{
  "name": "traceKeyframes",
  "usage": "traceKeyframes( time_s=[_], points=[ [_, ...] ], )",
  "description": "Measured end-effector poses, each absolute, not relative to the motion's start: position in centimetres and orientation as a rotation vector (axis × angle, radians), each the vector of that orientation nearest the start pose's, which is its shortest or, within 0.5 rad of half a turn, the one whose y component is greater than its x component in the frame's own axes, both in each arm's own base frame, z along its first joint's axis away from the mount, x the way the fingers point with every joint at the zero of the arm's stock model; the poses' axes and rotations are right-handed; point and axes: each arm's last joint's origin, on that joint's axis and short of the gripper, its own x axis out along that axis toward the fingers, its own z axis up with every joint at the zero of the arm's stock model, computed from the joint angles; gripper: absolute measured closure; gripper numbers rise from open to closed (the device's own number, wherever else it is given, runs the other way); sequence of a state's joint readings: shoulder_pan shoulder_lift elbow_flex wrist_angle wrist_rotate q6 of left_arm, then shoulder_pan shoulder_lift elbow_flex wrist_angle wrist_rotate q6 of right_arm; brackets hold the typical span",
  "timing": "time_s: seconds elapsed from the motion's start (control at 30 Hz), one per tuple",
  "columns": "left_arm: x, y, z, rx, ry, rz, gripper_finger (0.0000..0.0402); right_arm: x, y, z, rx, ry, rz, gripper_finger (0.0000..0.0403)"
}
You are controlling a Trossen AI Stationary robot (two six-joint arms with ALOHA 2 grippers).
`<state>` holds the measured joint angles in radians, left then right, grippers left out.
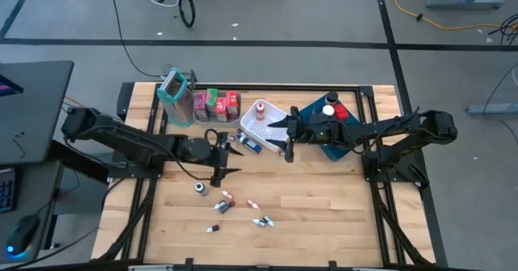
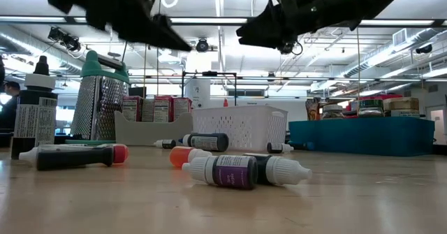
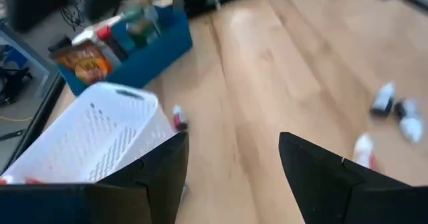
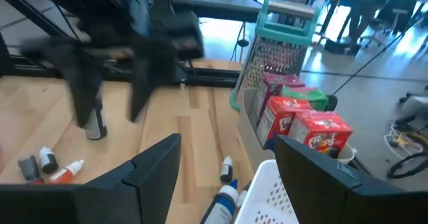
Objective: Pick & Place Kitchen Items
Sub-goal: Put the large blue food coloring bottle into the white bin
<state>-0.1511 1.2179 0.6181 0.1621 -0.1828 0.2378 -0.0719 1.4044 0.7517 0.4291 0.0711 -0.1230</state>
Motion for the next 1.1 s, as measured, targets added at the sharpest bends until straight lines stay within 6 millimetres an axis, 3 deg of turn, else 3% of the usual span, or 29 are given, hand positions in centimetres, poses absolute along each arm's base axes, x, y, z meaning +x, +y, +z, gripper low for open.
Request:
traceKeyframes(
  time_s=[0.27, 0.5, 0.67, 0.9, 1.1],
  points=[
    [24.0, -0.2, 19.4, 0.152, 0.471, 0.103, 0.0161, 30.3, -2.3, 24.5, -0.144, 0.178, -0.102, 0.0152],
    [23.9, 1.2, 19.4, 0.127, 0.471, 0.182, 0.0160, 32.1, -2.1, 21.4, -0.109, 0.235, -0.018, 0.0152],
    [23.2, 1.1, 22.2, 0.192, 0.367, 0.277, 0.0159, 35.1, -1.8, 19.2, -0.079, 0.399, -0.016, 0.0152],
    [20.1, 0.9, 26.5, 0.241, 0.194, 0.345, 0.0159, 39.9, -1.1, 17.7, -0.041, 0.719, -0.109, 0.0152],
    [17.8, 0.9, 27.6, 0.239, 0.181, 0.349, 0.0159, 42.6, -0.2, 15.2, -0.036, 0.796, -0.112, 0.0152]
  ],
)
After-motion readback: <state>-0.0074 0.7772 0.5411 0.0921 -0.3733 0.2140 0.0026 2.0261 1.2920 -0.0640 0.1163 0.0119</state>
